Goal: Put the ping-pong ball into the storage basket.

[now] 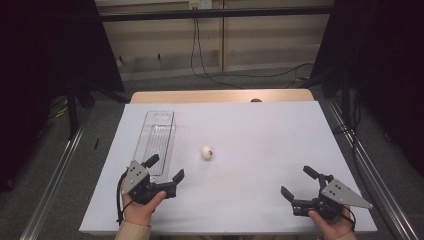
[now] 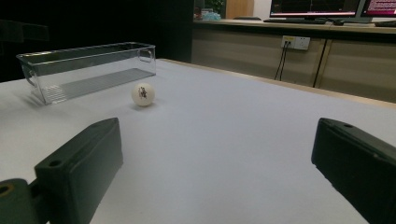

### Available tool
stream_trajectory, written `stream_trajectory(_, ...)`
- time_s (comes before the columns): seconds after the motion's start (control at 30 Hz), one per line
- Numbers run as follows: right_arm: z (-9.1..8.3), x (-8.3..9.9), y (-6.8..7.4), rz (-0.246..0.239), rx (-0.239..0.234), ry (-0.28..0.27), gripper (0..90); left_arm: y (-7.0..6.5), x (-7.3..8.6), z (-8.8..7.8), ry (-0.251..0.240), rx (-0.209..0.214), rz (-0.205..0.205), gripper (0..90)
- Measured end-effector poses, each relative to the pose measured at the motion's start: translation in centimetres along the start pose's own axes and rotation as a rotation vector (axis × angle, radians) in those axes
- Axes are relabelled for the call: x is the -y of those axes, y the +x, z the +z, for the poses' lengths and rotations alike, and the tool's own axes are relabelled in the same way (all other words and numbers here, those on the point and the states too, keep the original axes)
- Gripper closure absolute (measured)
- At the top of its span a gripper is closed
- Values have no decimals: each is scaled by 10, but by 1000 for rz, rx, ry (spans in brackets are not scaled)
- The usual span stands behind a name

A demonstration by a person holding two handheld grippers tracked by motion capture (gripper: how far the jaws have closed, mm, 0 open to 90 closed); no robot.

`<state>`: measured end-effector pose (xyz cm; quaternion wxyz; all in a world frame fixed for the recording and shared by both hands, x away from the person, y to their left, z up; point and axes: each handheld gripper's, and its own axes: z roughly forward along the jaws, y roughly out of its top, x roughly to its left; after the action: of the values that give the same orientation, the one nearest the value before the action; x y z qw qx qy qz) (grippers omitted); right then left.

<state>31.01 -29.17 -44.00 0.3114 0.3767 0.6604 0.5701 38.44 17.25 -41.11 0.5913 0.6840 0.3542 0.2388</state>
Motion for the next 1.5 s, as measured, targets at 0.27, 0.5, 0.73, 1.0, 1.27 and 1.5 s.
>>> stream_trajectory(0.27, -1, -1, 0, -1, 6, -6, 13, -3, -1, 4, 4, -10, -4, 18)
stream_trajectory(0.5, -1, -1, 0, -2, 5, -6, 13, -8, -2, 10, 17, -3, 12, 22)
stream_trajectory(0.73, -1, -1, 0, 3, 4, -5, 14, -15, -2, 20, 26, 9, 1, 23)
stream_trajectory(1.0, -1, -1, -1, 6, 2, -9, 14, -19, -2, 28, 45, 5, 11, 23)
stream_trajectory(1.27, -1, -1, -1, 3, 0, -9, 14, -23, -1, 35, 62, 12, 17, 23)
stream_trajectory(1.5, -2, -1, 0, 4, 0, -9, 15, -27, 0, 42, 73, 17, 7, 23)
